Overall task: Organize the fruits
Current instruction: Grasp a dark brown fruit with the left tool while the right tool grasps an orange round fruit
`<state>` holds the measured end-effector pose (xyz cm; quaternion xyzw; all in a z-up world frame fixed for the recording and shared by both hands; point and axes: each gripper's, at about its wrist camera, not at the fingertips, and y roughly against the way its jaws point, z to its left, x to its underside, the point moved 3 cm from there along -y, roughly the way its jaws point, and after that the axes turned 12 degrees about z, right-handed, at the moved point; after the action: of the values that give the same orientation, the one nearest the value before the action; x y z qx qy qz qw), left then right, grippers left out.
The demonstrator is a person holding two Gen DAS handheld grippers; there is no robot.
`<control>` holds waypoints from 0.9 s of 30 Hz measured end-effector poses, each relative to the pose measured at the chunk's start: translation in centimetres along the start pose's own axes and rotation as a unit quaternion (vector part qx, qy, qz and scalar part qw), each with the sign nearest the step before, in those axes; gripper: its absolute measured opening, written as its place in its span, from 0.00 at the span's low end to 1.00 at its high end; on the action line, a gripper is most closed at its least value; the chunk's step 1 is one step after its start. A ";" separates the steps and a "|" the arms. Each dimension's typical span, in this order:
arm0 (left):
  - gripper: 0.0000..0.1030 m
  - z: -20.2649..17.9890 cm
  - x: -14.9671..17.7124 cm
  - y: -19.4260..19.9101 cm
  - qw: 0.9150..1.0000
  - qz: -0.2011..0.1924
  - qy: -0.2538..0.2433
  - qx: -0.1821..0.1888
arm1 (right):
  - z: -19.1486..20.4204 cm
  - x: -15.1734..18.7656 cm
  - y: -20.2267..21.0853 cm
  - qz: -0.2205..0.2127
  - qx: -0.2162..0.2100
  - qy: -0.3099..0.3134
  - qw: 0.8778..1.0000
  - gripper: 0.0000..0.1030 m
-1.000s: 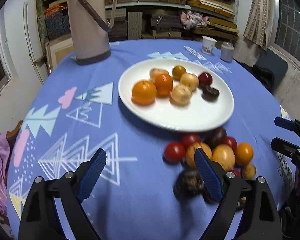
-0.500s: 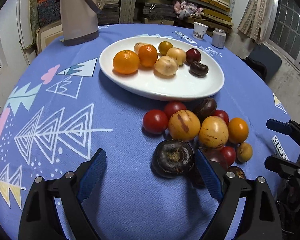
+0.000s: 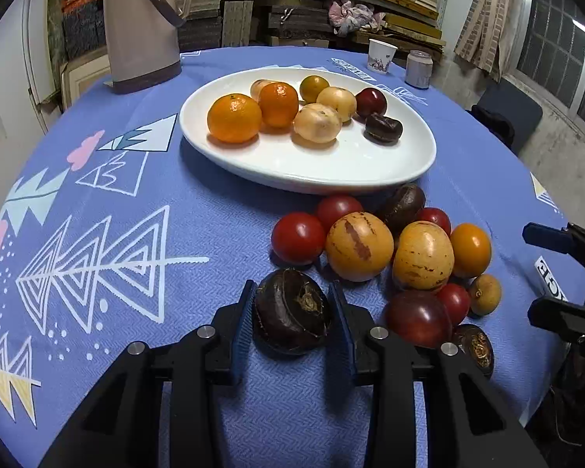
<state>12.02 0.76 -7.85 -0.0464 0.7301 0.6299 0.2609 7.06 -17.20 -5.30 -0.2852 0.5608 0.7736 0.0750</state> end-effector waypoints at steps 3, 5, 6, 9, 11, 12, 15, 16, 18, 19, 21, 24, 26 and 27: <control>0.36 0.3 0.2 0.1 1.000 -0.001 0.002 0.008 | -0.2 0.1 -0.2 0.005 0.007 0.001 1.000 0.96; 0.36 0.5 0.4 0.2 1.000 -0.004 0.002 0.010 | -0.3 0.2 -0.3 0.008 0.018 0.004 1.000 0.96; 0.37 0.6 0.5 0.2 1.000 -0.006 0.002 0.011 | -0.4 0.2 -0.4 0.009 0.021 0.003 1.000 0.95; 0.37 0.5 0.6 0.2 1.000 -0.008 0.000 0.004 | -0.9 0.0 -0.4 -0.001 0.027 -0.005 1.000 0.94; 0.37 0.2 0.6 0.1 1.000 -0.007 -0.005 -0.004 | -0.8 -0.2 -0.5 -0.004 0.033 0.001 0.999 0.81; 0.37 0.1 0.6 0.1 1.000 -0.007 -0.007 -0.007 | -0.7 -0.4 -0.9 0.003 0.040 0.005 0.999 0.74; 0.37 0.0 0.6 0.0 1.000 -0.007 -0.009 -0.011 | -0.2 -0.9 -2.0 0.019 0.049 0.015 0.999 0.67; 0.37 0.0 0.6 0.0 1.000 -0.007 -0.009 -0.010 | 0.0 -1.1 -2.3 0.021 0.048 0.018 0.998 0.67; 0.37 0.0 0.6 0.1 1.000 -0.007 -0.009 -0.010 | 0.4 -1.7 -3.1 0.026 0.042 0.021 0.999 0.67; 0.37 -0.1 0.6 0.1 1.000 -0.007 -0.009 -0.009 | 0.5 -2.0 -3.5 0.030 0.038 0.019 0.999 0.67; 0.37 0.0 0.6 0.0 1.000 -0.007 -0.009 -0.009 | 0.3 -2.5 -4.0 0.031 0.029 0.012 0.999 0.60; 0.37 0.0 0.6 0.1 1.000 -0.007 -0.008 -0.006 | 0.1 -2.7 -5.1 0.049 0.018 0.008 0.999 0.37; 0.37 0.0 0.6 0.1 1.000 -0.007 -0.006 -0.004 | 0.0 -2.7 -5.1 0.046 0.016 0.006 0.999 0.37; 0.37 0.0 0.6 0.1 1.000 -0.007 -0.006 -0.004 | 0.0 -2.6 -5.0 0.044 0.017 0.005 0.999 0.37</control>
<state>11.47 0.96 -8.05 -0.0489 0.7255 0.6312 0.2698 11.40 -14.84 -8.03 -0.2633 0.5861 0.7651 0.0426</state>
